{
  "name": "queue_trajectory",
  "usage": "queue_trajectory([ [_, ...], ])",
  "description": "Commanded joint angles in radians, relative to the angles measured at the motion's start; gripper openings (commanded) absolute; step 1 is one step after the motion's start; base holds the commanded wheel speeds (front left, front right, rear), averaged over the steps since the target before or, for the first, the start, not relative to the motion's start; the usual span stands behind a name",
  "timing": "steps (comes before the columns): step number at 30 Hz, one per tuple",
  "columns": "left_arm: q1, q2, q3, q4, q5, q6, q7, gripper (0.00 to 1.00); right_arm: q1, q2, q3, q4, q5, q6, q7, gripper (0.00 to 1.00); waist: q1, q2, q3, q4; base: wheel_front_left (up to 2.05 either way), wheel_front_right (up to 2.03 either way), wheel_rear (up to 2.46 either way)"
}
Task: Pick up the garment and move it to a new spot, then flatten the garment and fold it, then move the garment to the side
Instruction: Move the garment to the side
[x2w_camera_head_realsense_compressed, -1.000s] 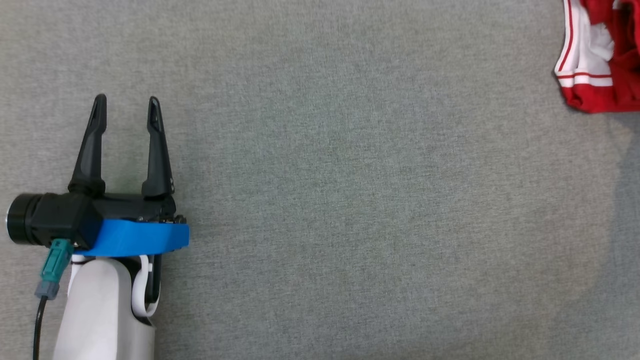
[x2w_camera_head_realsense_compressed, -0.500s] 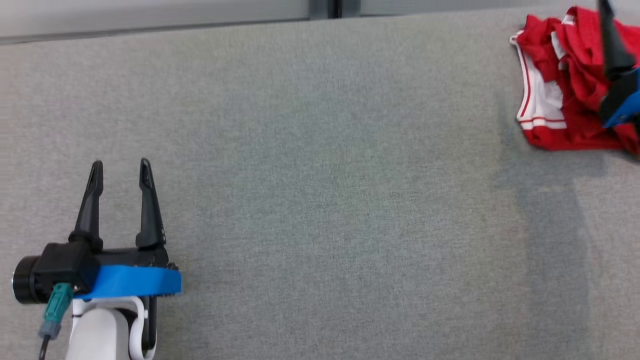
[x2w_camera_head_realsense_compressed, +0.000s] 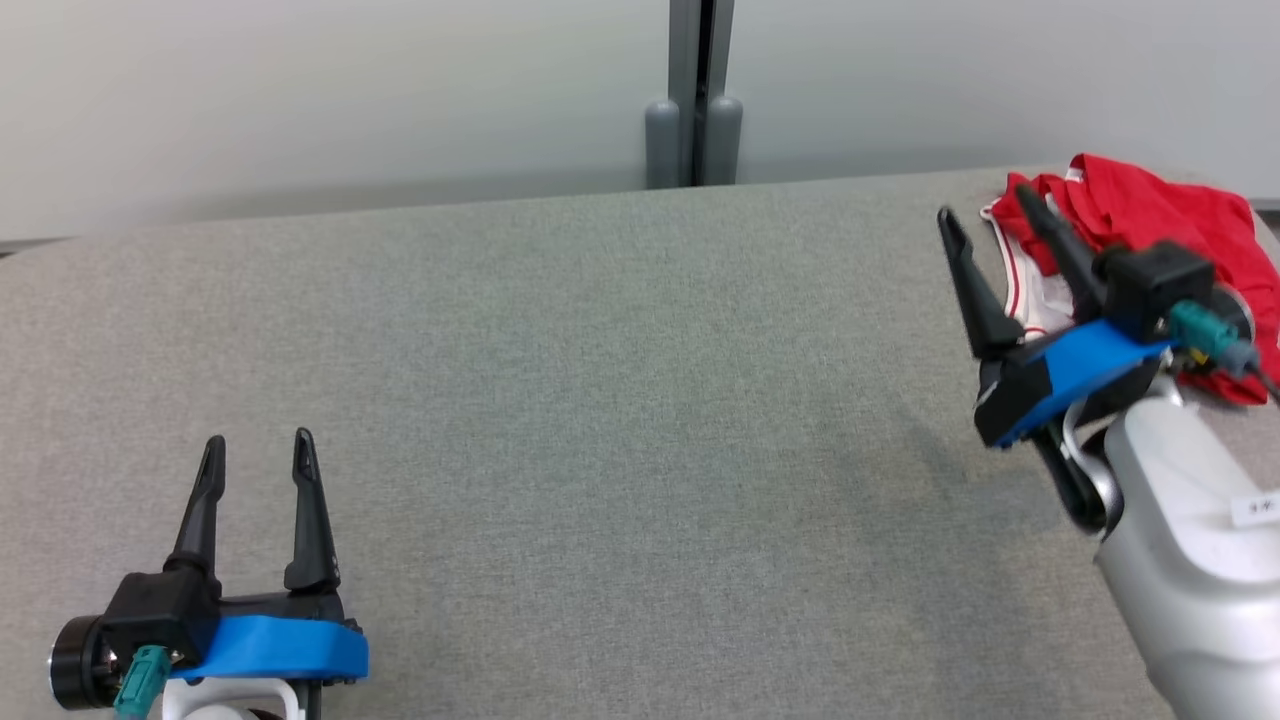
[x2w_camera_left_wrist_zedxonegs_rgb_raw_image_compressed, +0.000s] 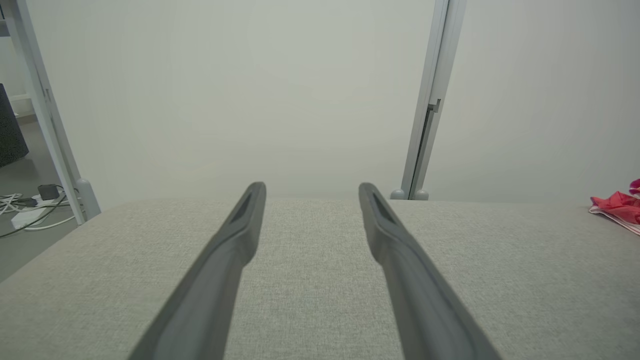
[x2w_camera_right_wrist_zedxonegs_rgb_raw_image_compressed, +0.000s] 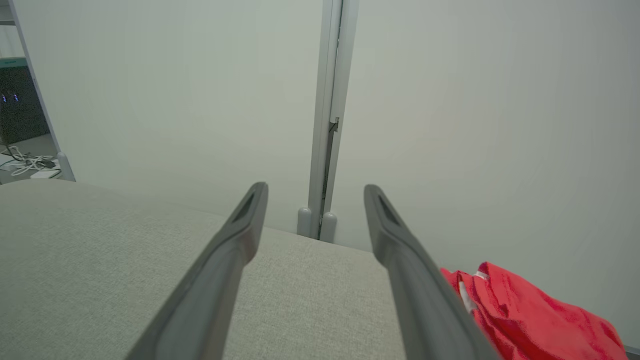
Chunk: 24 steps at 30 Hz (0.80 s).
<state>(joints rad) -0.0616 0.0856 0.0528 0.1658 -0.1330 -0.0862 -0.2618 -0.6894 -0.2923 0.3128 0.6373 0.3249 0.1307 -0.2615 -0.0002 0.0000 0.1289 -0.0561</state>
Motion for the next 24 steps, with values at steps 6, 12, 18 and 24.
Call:
queue_trajectory([
  [6, 0.032, -0.008, -0.016, 0.008, -0.007, 0.007, -0.004, 1.0, 0.158, 0.034, -0.051, -0.068, -0.011, 0.0, -0.004, 1.0, 0.0002, 0.0, -0.044, 0.015, 0.0, 0.0, 0.0],
  [12, 0.04, -0.01, -0.024, 0.018, -0.008, 0.005, -0.004, 1.0, 0.298, 0.075, -0.134, -0.16, -0.032, 0.0, -0.004, 1.0, 0.0002, 0.0, -0.06, 0.016, 0.0, 0.0, 0.0],
  [18, 0.045, -0.009, -0.031, 0.023, -0.01, 0.004, -0.004, 1.0, 0.405, 0.118, -0.195, -0.249, -0.06, 0.0, 0.006, 1.0, 0.0002, 0.0, -0.073, 0.013, 0.0, 0.0, 0.0],
  [24, 0.053, -0.009, -0.042, 0.027, -0.012, 0.007, -0.004, 1.0, 0.504, 0.167, -0.249, -0.355, -0.105, 0.0, 0.044, 1.0, 0.0002, 0.0, -0.089, 0.015, 0.0, 0.0, 0.0],
])
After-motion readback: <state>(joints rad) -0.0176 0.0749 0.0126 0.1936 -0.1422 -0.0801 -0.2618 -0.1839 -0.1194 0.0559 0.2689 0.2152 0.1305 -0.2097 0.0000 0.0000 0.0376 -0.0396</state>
